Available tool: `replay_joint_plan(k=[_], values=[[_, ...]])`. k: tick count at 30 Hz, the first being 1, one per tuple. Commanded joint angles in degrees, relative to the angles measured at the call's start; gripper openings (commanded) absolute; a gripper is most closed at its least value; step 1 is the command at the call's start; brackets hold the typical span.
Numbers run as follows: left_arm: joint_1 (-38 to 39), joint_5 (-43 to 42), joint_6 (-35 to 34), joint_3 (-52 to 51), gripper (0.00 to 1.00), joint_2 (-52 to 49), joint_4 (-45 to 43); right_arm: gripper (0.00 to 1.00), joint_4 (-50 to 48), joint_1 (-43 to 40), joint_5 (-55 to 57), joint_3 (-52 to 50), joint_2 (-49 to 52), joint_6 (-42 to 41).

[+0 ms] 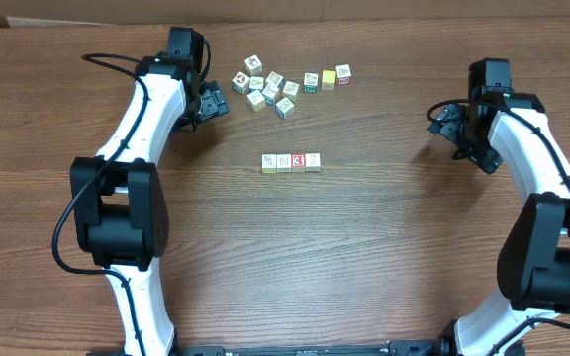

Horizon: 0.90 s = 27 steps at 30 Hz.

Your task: Form a horizontal line

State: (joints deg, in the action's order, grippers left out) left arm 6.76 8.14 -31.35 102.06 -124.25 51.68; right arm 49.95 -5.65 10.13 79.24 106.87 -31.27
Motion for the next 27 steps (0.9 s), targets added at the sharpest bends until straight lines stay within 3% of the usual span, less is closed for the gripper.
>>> replay_joint_plan(k=[1, 9, 15, 17, 19, 20, 27], values=[[0.76, -0.26, 0.50, 1.14, 1.00, -0.13, 0.11, 1.00, -0.33, -0.11, 0.76, 0.63, -1.22, 0.22], [0.76, -0.94, 0.46, 1.14, 1.00, -0.13, -0.22, 1.00, -0.35, -0.11, 0.79, 0.63, -1.22, 0.22], [0.76, -18.12, 1.75, 1.11, 1.00, -0.13, 10.64, 1.00, -0.33, -0.11, 0.79, 0.63, -1.22, 0.22], [0.85, -22.95, 5.51, 1.14, 0.87, -0.13, 12.55, 1.00, -0.35, -0.11, 0.76, 0.63, -1.22, 0.22], [0.94, -26.64, 8.66, 1.14, 0.52, -0.13, 14.58, 1.00, -0.35, -0.11, 0.79, 0.63, -1.22, 0.22], [1.11, -28.17, 9.88, 1.14, 0.04, -0.13, 15.69, 1.00, -0.35, -0.11, 0.76, 0.63, -1.22, 0.22], [3.43, -23.32, 10.03, 1.11, 0.04, -0.13, 16.70, 1.00, -0.35, -0.11, 0.79, 0.63, -1.22, 0.22]])
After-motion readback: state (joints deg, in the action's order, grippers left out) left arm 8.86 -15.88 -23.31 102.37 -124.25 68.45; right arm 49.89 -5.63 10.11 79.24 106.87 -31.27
